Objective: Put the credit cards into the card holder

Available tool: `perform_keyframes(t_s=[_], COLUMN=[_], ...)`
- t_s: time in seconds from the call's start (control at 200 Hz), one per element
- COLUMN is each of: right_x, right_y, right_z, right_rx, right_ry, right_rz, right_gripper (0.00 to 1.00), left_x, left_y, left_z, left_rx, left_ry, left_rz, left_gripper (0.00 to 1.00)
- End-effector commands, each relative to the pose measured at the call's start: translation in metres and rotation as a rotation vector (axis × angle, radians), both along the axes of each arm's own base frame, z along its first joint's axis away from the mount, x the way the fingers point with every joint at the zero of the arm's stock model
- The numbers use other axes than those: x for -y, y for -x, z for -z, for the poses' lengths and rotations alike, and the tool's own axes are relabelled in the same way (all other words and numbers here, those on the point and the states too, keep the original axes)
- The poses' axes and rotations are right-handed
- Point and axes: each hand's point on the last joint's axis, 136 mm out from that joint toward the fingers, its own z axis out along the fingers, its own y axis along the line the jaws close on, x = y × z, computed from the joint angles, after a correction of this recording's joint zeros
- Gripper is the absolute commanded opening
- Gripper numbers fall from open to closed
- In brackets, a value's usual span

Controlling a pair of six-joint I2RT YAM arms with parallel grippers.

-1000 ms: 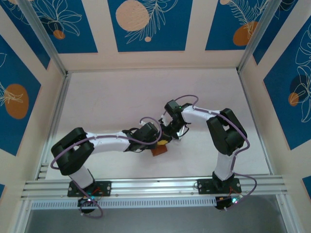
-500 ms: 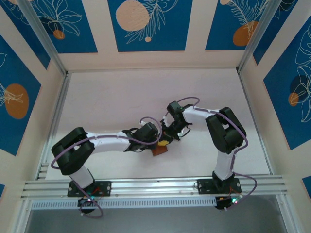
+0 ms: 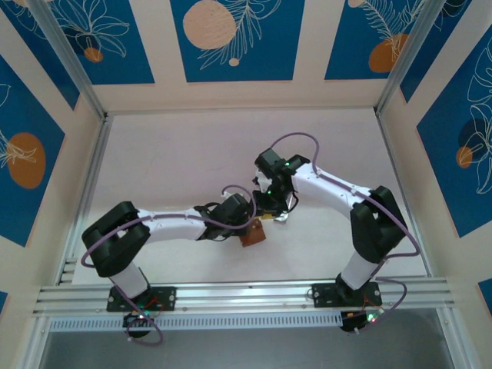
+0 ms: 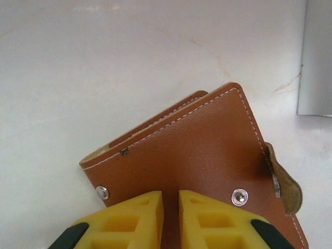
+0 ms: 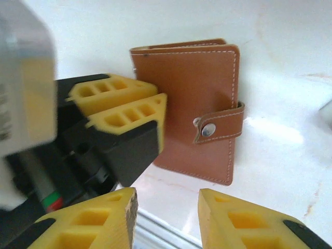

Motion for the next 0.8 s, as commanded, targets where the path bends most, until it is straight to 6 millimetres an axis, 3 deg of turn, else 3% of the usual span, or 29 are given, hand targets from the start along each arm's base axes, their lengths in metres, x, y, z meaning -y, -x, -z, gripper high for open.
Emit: perform_keyframes(t_s=[0.0, 0.21, 0.39, 0.795], right_x=[0.018, 0.014, 0.014, 0.004], right_y=[0.008, 0.008, 0.009, -0.001], right_z=[0.024, 0.038, 0.034, 0.026], right_rx=[-0.034, -0.039, -0.034, -0.033], right_ry=[0.192, 0.275, 0.278, 0.22], right_rz=[-0.006, -0.031, -0.026, 0.003], right_gripper=[0.37, 0.32, 0.26, 0.26], left_x=[-0.009, -0.012, -0.011, -0.011], left_y=[0.014, 0.015, 0.016, 0.016], left_z=[0.026, 0.025, 0.026, 0.028], left_rx=[-0.051, -0.047, -0.049, -0.051], left_ry=[-0.059, -0.061, -0.057, -0.051], left_rz=[0.013, 0.012, 0.015, 0.017], left_gripper=[0.16, 0.16, 0.16, 0.16])
